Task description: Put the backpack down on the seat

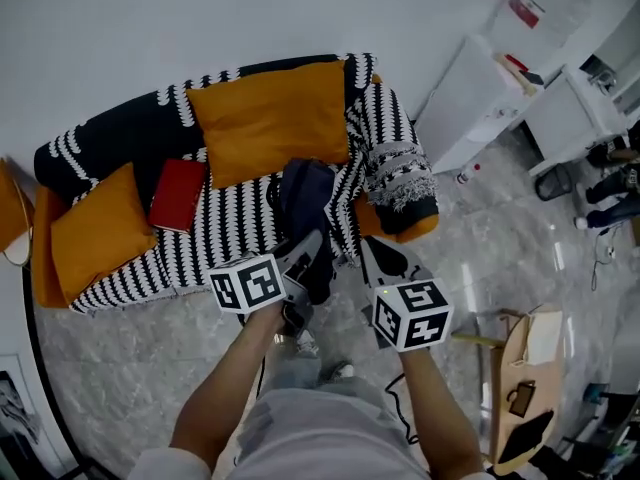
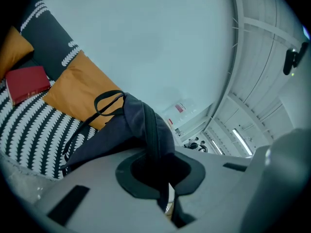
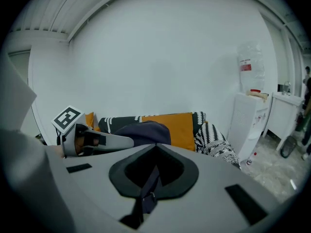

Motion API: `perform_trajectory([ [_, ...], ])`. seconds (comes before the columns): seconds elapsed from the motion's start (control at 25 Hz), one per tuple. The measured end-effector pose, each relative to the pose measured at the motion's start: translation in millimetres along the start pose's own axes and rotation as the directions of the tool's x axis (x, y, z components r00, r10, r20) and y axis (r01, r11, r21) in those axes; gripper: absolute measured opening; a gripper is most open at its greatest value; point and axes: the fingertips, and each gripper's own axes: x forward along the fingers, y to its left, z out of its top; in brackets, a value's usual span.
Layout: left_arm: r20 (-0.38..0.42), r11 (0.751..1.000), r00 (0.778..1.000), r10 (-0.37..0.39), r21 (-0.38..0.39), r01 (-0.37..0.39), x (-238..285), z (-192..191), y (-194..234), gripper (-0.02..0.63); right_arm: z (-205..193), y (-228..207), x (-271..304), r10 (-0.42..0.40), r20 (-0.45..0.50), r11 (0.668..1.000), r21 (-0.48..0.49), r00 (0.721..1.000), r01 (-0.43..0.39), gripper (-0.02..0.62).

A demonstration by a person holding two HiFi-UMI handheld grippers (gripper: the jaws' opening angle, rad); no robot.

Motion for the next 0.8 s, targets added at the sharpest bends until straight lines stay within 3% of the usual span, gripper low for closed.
perform_trajectory([
  [0.36, -0.006, 0.998, 0.998, 0.055, 0.036, -0.055, 44, 18, 37, 0.009, 0, -27, 38, 0.042, -0.013, 0.999, -0.003, 0.999, -0.042, 0.001],
  [0.8, 0.047, 0.987, 0.986, 0.157, 0.021, -0.158, 116, 42, 96, 0.009, -19, -97, 104, 0.135, -0.086, 0.991, 0.014, 0.987, -0.134, 0.0],
])
